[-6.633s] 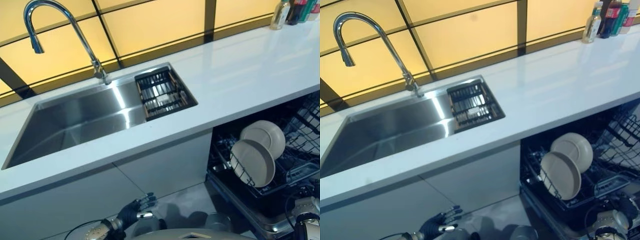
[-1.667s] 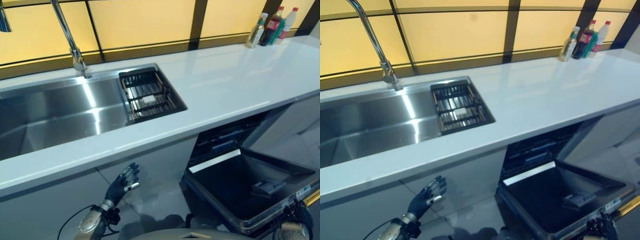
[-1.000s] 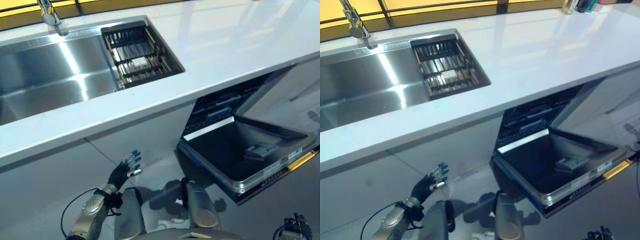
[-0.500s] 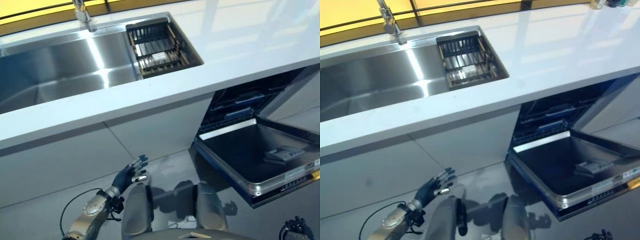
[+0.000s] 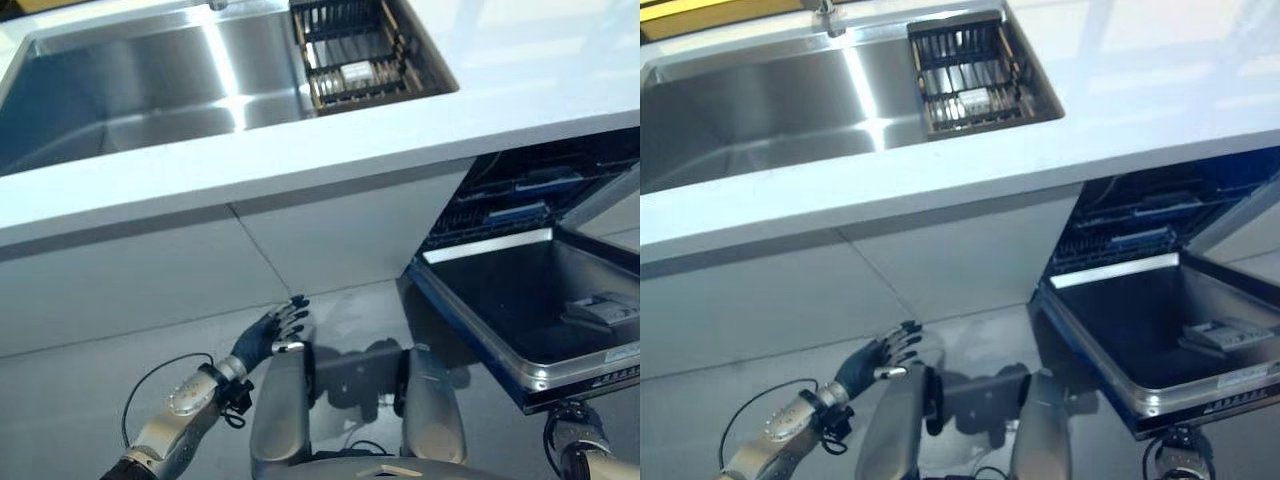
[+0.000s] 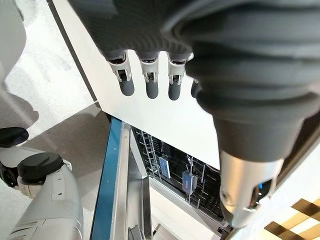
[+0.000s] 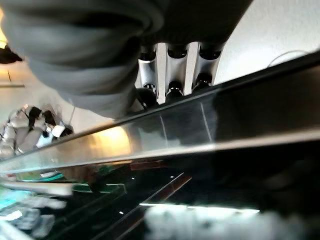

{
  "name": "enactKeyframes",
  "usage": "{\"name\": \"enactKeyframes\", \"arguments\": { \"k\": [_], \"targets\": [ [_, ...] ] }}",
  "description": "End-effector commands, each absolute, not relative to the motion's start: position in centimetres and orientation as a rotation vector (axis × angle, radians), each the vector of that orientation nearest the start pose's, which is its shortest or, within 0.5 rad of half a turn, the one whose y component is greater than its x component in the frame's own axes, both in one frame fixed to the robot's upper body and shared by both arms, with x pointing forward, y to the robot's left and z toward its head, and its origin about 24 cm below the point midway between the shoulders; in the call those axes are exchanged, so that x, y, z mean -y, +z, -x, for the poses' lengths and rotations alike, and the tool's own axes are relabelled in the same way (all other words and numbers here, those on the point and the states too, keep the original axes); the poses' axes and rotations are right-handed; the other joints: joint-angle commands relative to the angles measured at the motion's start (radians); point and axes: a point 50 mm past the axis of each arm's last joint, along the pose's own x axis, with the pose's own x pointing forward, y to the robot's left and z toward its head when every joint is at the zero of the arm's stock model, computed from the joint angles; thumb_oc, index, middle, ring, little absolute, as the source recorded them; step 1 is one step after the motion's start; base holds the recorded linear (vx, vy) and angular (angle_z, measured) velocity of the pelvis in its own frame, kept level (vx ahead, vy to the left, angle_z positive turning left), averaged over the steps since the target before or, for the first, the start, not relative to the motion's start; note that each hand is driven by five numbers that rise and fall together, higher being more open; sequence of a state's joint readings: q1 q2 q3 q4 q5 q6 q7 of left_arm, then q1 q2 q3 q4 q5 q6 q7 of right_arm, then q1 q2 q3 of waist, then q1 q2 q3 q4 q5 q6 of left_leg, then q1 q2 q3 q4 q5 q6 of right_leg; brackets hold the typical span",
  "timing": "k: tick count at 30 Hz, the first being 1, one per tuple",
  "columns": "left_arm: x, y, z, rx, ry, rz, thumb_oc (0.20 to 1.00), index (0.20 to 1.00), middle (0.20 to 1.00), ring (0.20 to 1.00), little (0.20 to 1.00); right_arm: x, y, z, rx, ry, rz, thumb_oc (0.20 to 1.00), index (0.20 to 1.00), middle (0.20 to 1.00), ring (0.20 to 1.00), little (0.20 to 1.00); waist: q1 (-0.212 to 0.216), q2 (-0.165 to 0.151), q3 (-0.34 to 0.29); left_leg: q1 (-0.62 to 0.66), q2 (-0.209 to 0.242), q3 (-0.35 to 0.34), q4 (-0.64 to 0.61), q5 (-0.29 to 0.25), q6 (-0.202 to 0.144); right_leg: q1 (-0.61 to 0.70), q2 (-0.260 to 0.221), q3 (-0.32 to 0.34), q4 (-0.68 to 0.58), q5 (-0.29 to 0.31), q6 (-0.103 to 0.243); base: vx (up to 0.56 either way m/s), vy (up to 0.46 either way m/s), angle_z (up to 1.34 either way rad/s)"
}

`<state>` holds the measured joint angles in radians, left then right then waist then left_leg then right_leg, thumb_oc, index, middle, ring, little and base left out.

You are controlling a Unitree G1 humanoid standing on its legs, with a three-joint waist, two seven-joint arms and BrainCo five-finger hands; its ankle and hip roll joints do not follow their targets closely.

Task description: Pick up plates and place into dishwasher.

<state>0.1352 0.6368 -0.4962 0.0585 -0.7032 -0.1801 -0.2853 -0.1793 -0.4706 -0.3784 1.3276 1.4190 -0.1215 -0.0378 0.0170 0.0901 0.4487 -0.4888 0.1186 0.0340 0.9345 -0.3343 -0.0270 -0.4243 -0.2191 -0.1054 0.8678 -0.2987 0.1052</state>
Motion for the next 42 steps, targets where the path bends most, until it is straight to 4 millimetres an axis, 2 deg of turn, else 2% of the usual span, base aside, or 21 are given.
{"name": "enactKeyframes", "arguments": {
  "k": [1,5,12,21,26,28,35,42],
  "targets": [
    [-16.1,1.8,-19.5,-0.197,-0.65,0.177,1.0,1.0,1.0,1.0,1.0,36.9,-8.8,-14.2,-0.295,-1.219,-1.048,0.2,0.2,0.2,0.2,0.2,0.033,0.009,-0.011,-0.025,0.002,-0.013,0.053,-0.059,-0.004,0.031,-0.024,0.008,-0.125,0.145,0.044,0.01,-0.012,0.09],
    [-15.8,1.4,-19.1,-0.223,-0.656,0.177,1.0,1.0,1.0,1.0,1.0,37.3,-7.2,-16.9,-0.249,-1.134,-1.016,0.2,0.2,0.2,0.2,0.2,0.051,0.008,-0.017,-0.005,-0.001,-0.023,0.021,-0.045,-0.009,0.051,-0.026,-0.001,-0.137,0.145,0.045,0.05,-0.014,0.08],
    [-16.4,0.6,-18.1,-0.292,-0.656,0.161,1.0,1.0,1.0,1.0,1.0,38.4,-3.8,-20.6,-0.167,-1.033,-0.934,0.2,0.2,0.2,0.2,0.2,0.087,-0.007,-0.047,0.057,0.002,-0.032,-0.042,-0.028,-0.008,0.119,-0.024,-0.024,-0.184,0.153,0.054,0.11,-0.035,0.03],
    [-17.9,0.2,-16.7,-0.374,-0.651,0.136,1.0,1.0,1.0,1.0,1.0,40.9,0.0,-22.5,-0.237,-0.968,-0.802,0.2,0.2,0.2,0.2,0.2,0.144,-0.047,-0.081,0.129,0.021,-0.052,-0.106,-0.007,-0.004,0.201,0.008,-0.039,-0.24,0.162,0.059,0.11,-0.06,0.07],
    [-18.3,-0.3,-15.8,-0.405,-0.648,0.135,1.0,1.0,1.0,1.0,1.0,41.5,1.5,-23.4,-0.23,-0.915,-0.754,0.2,0.2,0.2,0.2,0.2,0.161,-0.06,-0.096,0.174,0.025,-0.059,-0.152,0.013,-0.002,0.242,0.023,-0.043,-0.272,0.167,0.055,0.11,-0.008,0.07],
    [-18.4,-0.3,-15.7,-0.408,-0.646,0.136,1.0,1.0,1.0,1.0,1.0,41.4,2.0,-24.0,-0.206,-0.888,-0.752,0.2,0.2,0.2,0.2,0.2,0.166,-0.061,-0.098,0.188,0.023,-0.061,-0.168,0.02,-0.002,0.255,0.027,-0.043,-0.284,0.17,0.054,0.08,0.013,0.19],
    [-18.6,-0.4,-15.3,-0.419,-0.645,0.13,1.0,1.0,1.0,1.0,1.0,38.4,5.3,-29.0,-0.034,-0.667,-0.82,0.2,0.2,0.2,0.2,0.2,0.179,-0.051,-0.098,0.213,0.017,-0.063,-0.193,0.04,-0.005,0.28,0.031,-0.048,-0.294,0.173,0.051,0.04,0.031,0.05],
    [-18.9,-1.0,-14.5,-0.439,-0.652,0.157,1.0,1.0,1.0,1.0,1.0,36.6,5.4,-30.3,-0.009,-0.61,-0.88,0.2,0.2,0.2,0.2,0.2,0.184,-0.04,-0.113,0.25,0.015,-0.049,-0.223,0.057,-0.004,0.313,0.025,-0.056,-0.317,0.18,0.054,0.04,0.049,0.11]
  ]
}}
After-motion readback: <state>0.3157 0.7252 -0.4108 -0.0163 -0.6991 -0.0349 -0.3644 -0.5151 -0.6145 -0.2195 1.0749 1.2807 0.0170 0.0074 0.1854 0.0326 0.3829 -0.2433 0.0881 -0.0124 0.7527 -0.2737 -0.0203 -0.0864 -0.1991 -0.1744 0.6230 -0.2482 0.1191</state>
